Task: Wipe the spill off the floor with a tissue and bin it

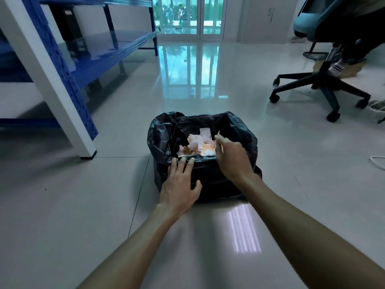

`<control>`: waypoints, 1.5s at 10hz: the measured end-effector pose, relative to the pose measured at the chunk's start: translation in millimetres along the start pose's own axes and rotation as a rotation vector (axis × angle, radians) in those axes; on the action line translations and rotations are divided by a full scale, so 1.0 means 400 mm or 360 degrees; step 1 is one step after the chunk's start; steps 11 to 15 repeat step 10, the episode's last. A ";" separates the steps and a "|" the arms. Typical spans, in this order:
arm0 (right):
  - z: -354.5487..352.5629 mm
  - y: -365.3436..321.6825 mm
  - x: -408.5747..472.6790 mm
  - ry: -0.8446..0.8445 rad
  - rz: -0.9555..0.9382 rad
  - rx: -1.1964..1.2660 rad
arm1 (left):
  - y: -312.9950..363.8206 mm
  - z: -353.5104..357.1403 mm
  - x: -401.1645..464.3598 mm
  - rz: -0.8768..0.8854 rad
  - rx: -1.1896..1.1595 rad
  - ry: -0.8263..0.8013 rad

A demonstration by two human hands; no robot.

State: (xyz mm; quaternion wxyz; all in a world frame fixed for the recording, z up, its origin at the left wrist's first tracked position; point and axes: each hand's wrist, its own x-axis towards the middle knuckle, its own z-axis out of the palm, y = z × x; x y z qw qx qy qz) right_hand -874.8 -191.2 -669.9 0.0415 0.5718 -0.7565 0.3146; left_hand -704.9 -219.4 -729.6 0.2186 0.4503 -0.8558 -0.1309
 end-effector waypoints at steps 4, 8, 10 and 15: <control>0.032 0.093 -0.151 -0.0150 -0.0109 -0.0326 | -0.028 0.007 0.015 0.0135 0.0060 -0.0016; 0.042 0.108 -0.028 -0.0696 0.0031 -0.0292 | -0.092 -0.030 0.160 0.0151 0.0288 -0.0501; -0.006 0.095 -0.064 -0.0694 0.0228 0.0022 | -0.065 -0.054 0.086 0.0181 0.0189 -0.0310; -0.006 0.095 -0.064 -0.0694 0.0228 0.0022 | -0.065 -0.054 0.086 0.0181 0.0189 -0.0310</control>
